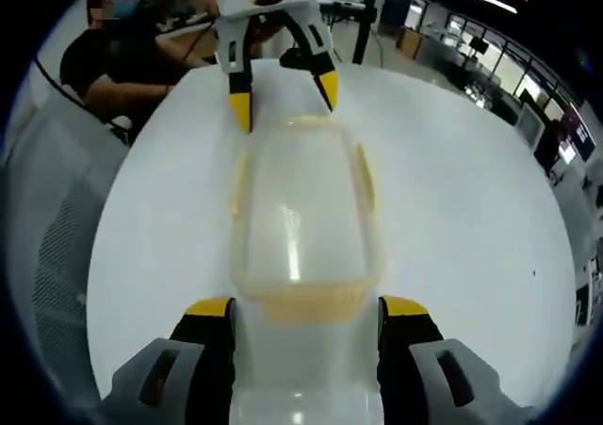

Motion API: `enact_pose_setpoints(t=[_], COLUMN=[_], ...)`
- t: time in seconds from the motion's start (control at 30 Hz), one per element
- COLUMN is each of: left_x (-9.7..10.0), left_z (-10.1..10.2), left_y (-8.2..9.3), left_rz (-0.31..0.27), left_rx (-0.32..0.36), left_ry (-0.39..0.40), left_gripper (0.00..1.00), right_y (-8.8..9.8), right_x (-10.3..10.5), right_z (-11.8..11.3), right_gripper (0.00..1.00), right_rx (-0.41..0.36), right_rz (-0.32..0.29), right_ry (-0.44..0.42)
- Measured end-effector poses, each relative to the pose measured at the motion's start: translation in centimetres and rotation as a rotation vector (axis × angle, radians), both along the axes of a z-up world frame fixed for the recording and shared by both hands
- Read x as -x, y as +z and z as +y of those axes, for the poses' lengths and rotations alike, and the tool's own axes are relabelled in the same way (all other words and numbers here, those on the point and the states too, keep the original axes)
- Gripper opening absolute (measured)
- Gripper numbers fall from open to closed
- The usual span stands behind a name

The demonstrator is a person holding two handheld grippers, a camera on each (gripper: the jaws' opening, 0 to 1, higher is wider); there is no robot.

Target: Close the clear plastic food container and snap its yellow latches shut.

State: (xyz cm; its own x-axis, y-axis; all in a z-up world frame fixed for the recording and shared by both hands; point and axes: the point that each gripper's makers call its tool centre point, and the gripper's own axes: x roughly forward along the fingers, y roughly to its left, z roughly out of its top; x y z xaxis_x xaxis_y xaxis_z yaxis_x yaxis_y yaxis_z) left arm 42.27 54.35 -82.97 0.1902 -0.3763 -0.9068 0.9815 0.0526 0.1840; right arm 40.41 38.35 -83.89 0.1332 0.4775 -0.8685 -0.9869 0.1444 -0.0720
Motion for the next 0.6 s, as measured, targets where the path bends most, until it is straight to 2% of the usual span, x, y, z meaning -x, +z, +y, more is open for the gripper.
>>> enact_pose_setpoints(t=[0.3,0.47,0.6], left_x=[-0.74,-0.32,-0.13], left_z=[-0.23,-0.27,-0.32], left_y=[-0.14,-0.47,-0.54], left_rz=[0.038,0.104,0.118], left_rx=[-0.003,-0.012,-0.014], left_ry=[-0.027,-0.043,-0.06], left_gripper=[0.56,0.53,0.51], right_y=[-0.22,-0.44,-0.43], right_x=[-0.12,-0.03,0.06], right_z=[0.09,0.25,0.36], right_gripper=[0.6,0.57,0.57], right_rx=[0.01,0.014,0.021], right_rz=[0.028,0.069,0.069], right_ry=[0.013,0.007,0.019])
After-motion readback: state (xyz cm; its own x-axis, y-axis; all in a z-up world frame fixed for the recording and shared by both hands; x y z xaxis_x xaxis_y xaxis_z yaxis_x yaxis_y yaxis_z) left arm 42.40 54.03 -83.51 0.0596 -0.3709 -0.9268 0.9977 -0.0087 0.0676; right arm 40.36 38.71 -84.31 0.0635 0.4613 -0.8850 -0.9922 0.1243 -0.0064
